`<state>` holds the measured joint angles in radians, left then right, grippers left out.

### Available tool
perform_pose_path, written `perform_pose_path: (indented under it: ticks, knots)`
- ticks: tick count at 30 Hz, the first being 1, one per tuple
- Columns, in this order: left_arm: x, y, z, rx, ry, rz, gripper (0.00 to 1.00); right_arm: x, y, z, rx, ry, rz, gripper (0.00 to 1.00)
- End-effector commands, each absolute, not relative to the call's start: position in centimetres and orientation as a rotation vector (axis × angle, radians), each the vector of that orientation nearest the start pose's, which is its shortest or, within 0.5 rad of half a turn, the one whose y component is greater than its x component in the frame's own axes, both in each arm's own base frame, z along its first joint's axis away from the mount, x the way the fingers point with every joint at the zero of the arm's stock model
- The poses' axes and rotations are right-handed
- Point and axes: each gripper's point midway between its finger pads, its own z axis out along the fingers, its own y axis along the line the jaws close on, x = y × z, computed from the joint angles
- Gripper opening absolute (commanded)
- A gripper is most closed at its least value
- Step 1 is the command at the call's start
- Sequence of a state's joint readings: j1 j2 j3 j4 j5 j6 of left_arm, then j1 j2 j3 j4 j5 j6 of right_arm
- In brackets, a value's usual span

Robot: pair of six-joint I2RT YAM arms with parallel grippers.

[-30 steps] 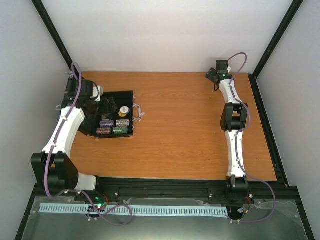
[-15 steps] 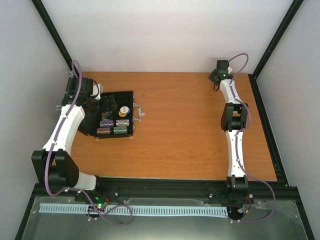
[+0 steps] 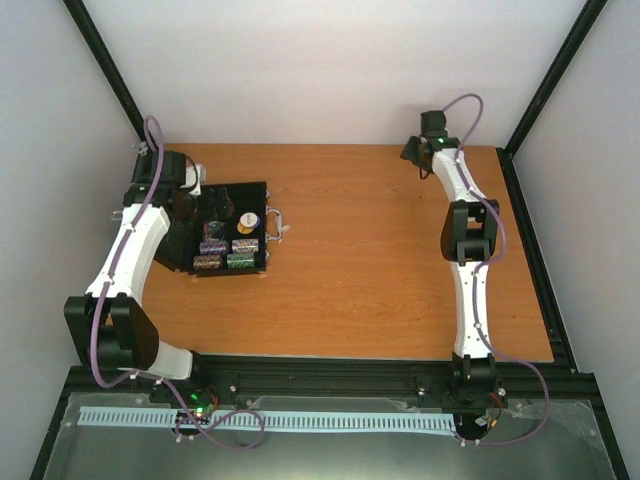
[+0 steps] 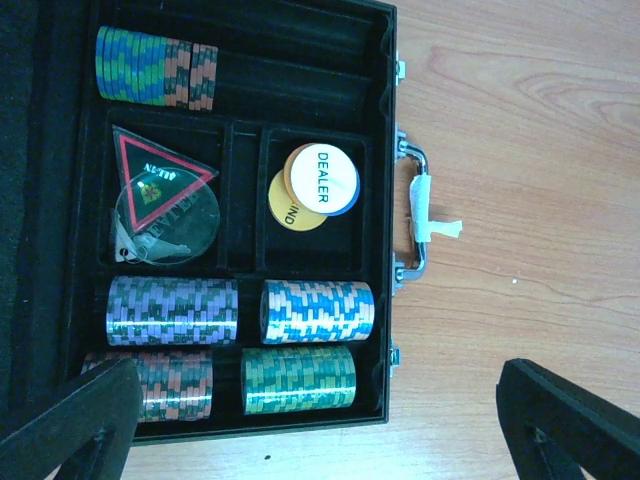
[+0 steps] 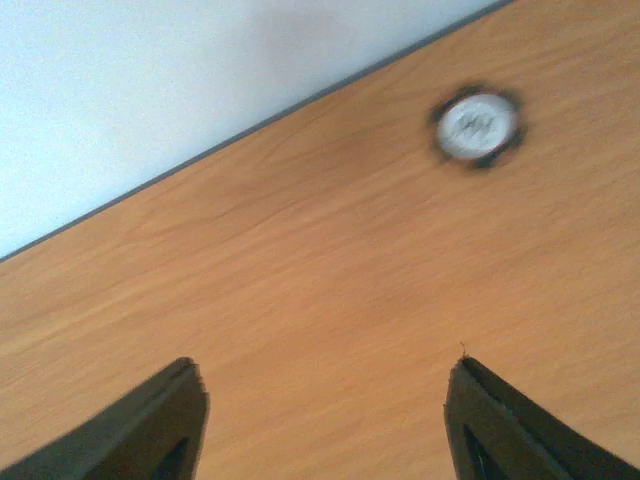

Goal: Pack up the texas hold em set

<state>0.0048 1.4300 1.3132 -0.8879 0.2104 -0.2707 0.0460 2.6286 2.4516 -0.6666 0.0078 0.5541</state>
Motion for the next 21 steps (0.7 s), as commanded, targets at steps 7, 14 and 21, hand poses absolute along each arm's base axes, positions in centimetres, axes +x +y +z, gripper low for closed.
perform_pose_path:
  ticks: [7,14,21]
  knots:
    - [38.8,-4.3,24.8,-0.267,2.490,-0.466,1.00,54.2,18.3,16.2,-0.022,2.440,0.343,1.00]
    - [39.4,-3.3,22.9,-0.381,2.531,-0.415,1.00,47.4,22.2,16.4,-0.287,2.485,0.348,1.00]
    - [41.8,-2.3,31.8,-0.366,2.337,-0.367,0.98,43.2,30.2,14.8,-0.613,2.521,0.480,1.00]
